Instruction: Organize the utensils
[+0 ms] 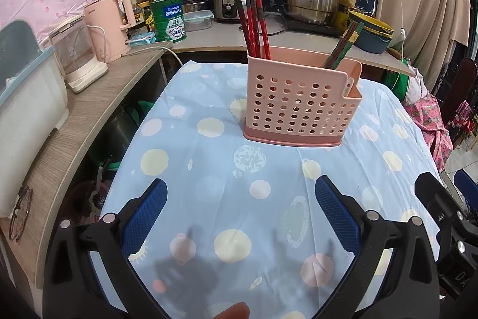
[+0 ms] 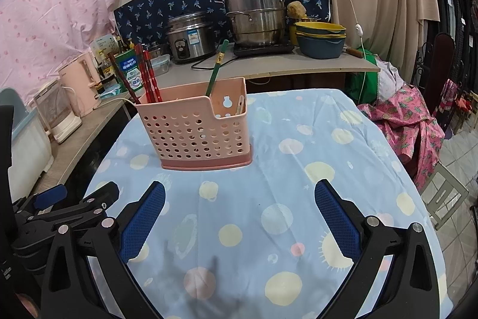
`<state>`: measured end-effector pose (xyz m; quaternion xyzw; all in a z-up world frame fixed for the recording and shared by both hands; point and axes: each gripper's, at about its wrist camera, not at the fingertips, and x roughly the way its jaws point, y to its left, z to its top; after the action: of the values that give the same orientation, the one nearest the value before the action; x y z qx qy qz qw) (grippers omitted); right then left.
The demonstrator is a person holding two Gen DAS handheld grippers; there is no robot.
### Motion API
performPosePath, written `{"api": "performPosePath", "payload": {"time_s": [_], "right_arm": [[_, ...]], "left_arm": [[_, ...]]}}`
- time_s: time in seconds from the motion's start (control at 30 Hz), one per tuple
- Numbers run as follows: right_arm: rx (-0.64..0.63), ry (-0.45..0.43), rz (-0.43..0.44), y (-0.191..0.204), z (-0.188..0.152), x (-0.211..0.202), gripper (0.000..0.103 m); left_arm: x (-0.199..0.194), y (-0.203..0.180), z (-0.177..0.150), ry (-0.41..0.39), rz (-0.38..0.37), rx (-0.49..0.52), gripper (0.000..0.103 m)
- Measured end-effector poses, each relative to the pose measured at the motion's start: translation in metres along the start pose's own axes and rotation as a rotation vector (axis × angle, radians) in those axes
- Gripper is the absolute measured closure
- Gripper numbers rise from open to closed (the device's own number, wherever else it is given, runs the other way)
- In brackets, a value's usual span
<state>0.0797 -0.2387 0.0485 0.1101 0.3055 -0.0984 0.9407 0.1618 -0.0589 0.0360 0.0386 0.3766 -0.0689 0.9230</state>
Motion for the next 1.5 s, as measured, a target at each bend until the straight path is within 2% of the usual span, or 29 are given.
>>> {"api": "performPosePath", "payload": {"time_s": [1.5], "right_arm": [[0.003, 0.017, -0.001, -0.0009, -0.0048, 0.0036, 0.006]], "left_arm": [[-0.0013, -0.0024, -0.0005, -0.009, 0.037, 0.019, 0.008]]}}
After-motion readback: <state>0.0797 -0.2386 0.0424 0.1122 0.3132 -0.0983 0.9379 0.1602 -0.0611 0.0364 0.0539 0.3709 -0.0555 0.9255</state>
